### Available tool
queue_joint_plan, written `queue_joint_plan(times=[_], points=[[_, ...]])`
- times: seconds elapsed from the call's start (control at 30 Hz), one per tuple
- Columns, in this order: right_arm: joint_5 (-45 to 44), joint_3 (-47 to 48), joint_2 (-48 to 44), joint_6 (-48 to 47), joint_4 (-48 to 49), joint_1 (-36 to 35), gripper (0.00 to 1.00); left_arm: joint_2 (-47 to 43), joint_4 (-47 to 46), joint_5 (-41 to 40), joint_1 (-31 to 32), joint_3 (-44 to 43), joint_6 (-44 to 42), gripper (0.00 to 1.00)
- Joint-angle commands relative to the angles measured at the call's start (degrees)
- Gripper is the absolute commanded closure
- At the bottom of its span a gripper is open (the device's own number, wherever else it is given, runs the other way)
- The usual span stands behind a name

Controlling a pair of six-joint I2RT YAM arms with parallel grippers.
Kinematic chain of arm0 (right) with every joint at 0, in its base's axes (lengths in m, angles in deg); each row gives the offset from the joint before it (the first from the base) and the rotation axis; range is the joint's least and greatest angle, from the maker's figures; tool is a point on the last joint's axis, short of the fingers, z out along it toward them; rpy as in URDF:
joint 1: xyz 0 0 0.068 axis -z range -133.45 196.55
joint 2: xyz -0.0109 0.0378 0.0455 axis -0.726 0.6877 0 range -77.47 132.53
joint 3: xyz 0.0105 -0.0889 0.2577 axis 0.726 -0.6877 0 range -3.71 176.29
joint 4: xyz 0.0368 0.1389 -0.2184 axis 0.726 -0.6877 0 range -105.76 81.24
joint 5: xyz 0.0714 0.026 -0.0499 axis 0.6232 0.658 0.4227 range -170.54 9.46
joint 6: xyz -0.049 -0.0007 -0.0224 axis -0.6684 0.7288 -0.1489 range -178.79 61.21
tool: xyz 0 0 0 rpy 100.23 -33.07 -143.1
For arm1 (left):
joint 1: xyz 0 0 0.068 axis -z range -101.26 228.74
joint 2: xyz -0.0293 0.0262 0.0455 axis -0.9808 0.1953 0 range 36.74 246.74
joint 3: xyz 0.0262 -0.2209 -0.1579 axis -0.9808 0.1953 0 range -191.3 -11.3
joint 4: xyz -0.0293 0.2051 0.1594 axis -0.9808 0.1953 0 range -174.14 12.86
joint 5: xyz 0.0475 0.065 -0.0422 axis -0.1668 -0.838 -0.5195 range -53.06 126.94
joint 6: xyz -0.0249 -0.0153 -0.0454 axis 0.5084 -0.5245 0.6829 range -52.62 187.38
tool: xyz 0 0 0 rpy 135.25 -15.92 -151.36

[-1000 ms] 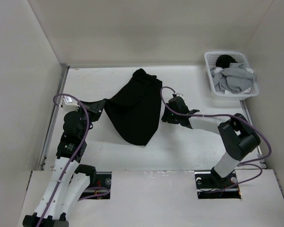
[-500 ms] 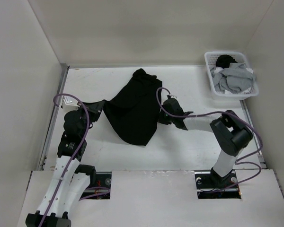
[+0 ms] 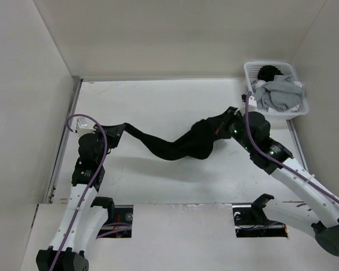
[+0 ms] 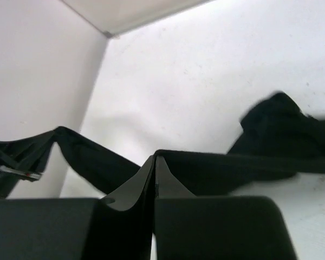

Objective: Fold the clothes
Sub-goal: Flatten the tank top out

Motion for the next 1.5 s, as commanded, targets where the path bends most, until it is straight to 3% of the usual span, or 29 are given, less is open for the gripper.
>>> queue_joint_plan(times=[0.0,0.23,0.4,0.53,0.67,0.9,1.1,1.2,1.47], points=[[0.4,-1.1,6.2,-1.8,-4.8,0.0,0.97,-1.1,-3.2,3.6,-2.0,2.7,2.6,0.97],[7.1,-3.2,24.9,-1.0,6.9,5.9,0.96,-1.8,-2.5,6.3,-5.7,8.9,3.2,0.96],[10.4,6.7,40.0,-0.8,13.7,11.6,0.99,0.8,-4.9,5.9,-6.1,9.1,3.2,0.96],[12.5,20.0,43.3,-1.1,11.8,12.9,1.00,2.9,-5.6,5.6,-5.8,4.4,3.1,0.96],[11.2,27.0,38.1,-3.8,6.0,12.2,1.00,2.6,-5.6,5.3,-5.5,0.7,3.2,0.96],[10.1,6.4,15.1,-2.2,4.3,4.3,0.99,-2.8,-3.4,5.4,-5.4,1.7,3.7,0.96],[7.4,-2.6,-0.2,0.1,-2.4,0.1,0.98,-4.2,-3.1,5.5,-5.5,4.7,3.7,0.96],[8.1,-5.4,2.0,0.3,-1.4,3.1,0.98,-4.3,-3.2,5.2,-6.1,6.3,3.4,0.96],[10.2,-14.6,20.5,3.7,11.3,5.5,0.98,-5.0,-1.5,6.4,-7.2,12.9,2.5,0.95]])
